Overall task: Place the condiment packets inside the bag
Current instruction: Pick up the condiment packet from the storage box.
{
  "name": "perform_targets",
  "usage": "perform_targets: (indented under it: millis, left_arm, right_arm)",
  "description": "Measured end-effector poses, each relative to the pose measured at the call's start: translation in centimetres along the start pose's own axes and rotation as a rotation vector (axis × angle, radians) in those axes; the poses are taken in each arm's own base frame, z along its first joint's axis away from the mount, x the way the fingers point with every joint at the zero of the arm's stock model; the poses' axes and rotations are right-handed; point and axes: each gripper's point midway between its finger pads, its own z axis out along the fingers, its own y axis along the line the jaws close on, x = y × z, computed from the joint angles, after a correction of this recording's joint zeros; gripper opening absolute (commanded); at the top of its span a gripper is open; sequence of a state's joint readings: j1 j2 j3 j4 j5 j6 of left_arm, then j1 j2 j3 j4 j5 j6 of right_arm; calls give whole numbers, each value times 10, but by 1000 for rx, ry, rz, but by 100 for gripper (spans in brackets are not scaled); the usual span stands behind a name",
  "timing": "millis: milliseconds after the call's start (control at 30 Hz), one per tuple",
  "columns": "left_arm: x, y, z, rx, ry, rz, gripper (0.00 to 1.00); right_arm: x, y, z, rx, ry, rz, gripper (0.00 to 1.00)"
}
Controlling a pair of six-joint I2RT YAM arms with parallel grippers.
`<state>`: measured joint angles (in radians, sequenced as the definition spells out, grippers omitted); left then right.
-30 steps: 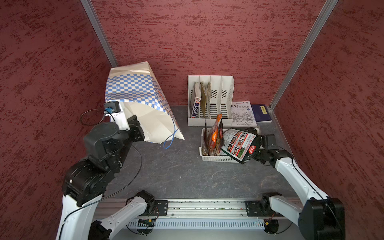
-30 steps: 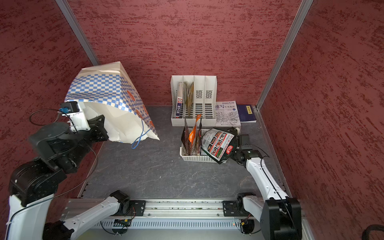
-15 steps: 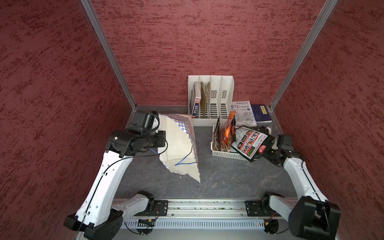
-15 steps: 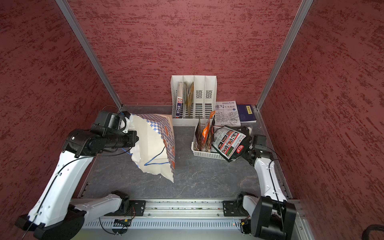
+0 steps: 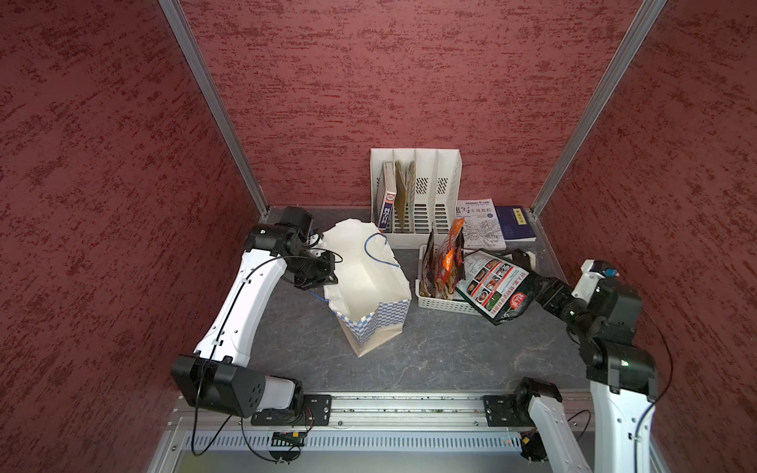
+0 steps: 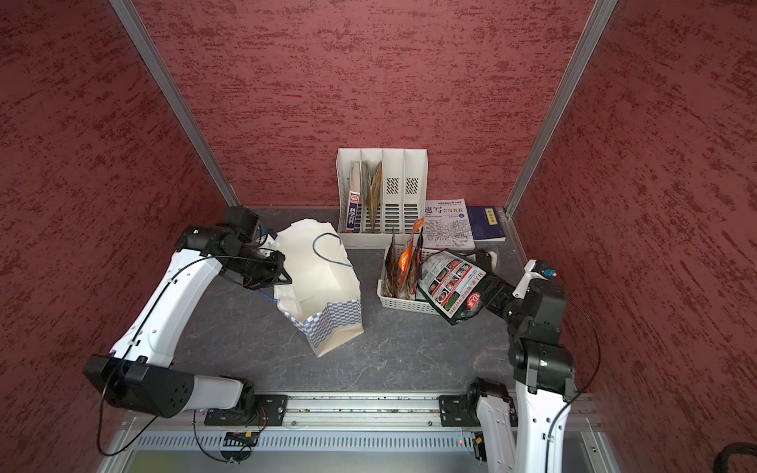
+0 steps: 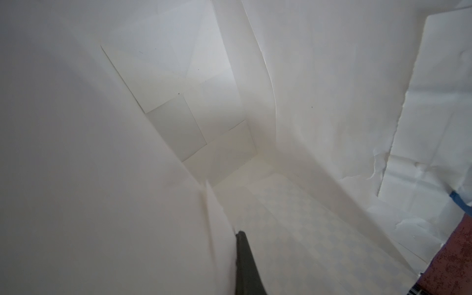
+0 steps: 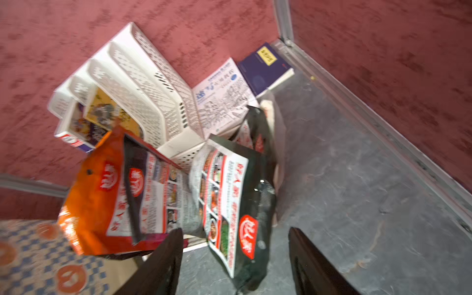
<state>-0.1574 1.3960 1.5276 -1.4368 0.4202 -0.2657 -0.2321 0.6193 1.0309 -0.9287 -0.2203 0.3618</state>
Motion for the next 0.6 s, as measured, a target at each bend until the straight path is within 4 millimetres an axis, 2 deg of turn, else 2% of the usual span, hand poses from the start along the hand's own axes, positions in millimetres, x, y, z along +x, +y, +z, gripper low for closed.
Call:
perform_targets:
  millis: [133, 267, 400, 500, 600]
  left_arm:
    - [-1, -3, -1, 26, 1, -12, 8]
    - [-2, -7, -1, 50, 0, -1, 1]
    - [-3, -7, -2, 46, -5, 6, 0]
    - [-6, -6, -5, 33, -22, 11, 0]
    - [-10, -3, -10, 4, -49, 21, 0]
  right_arm:
    - [6, 35, -6, -173, 48, -48, 70]
    - [15, 71, -11, -329, 122, -111, 69]
    - [28, 109, -15, -447, 199, -213, 67]
    - [46, 139, -14, -505, 264, -320, 67]
    - [79, 172, -8, -537, 343, -473, 65]
